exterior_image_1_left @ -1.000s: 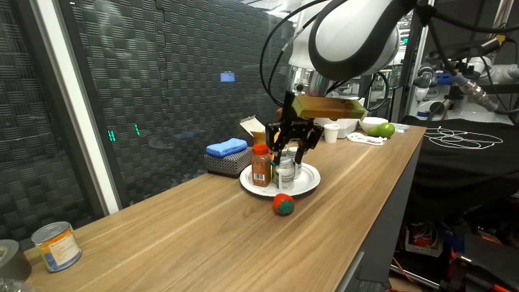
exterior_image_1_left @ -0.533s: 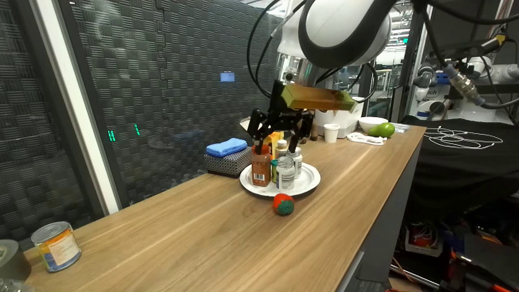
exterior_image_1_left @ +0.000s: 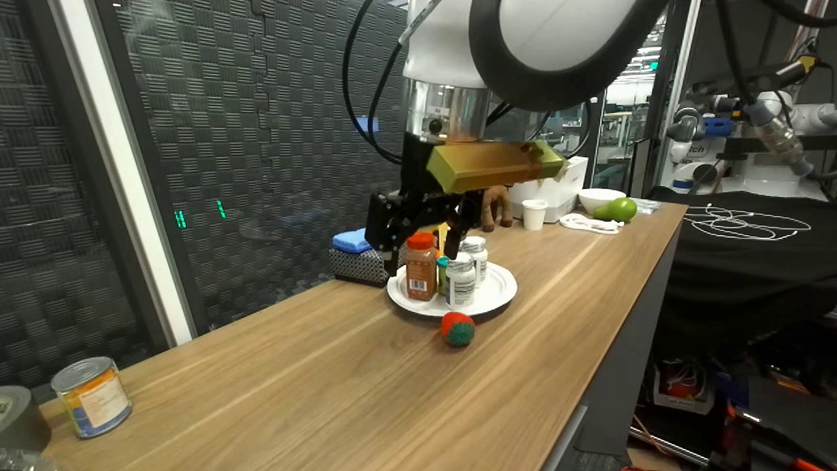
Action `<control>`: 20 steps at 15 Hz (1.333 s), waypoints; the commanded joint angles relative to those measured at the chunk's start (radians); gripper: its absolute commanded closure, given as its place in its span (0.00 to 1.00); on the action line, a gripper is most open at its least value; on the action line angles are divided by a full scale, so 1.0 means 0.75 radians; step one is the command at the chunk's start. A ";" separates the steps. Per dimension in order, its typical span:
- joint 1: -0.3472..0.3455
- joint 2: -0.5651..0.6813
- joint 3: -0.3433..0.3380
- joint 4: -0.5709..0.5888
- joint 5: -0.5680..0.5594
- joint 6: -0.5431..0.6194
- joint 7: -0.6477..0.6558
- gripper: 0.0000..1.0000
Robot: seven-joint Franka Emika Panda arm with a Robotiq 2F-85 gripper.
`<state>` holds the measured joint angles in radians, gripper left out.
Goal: Pick up the objects from the table and put them on the white plate.
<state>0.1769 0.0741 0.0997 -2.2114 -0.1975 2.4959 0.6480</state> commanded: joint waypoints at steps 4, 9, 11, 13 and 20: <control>0.041 -0.023 0.035 -0.050 -0.110 -0.065 0.184 0.00; 0.032 -0.012 0.032 -0.127 -0.071 -0.031 0.199 0.00; 0.034 -0.018 0.029 -0.140 -0.097 -0.055 0.237 0.00; 0.035 -0.012 0.033 -0.132 -0.091 -0.080 0.221 0.00; -0.023 0.062 0.014 -0.126 0.073 0.030 0.015 0.00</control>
<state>0.1844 0.0951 0.1164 -2.3089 -0.2173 2.4622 0.7546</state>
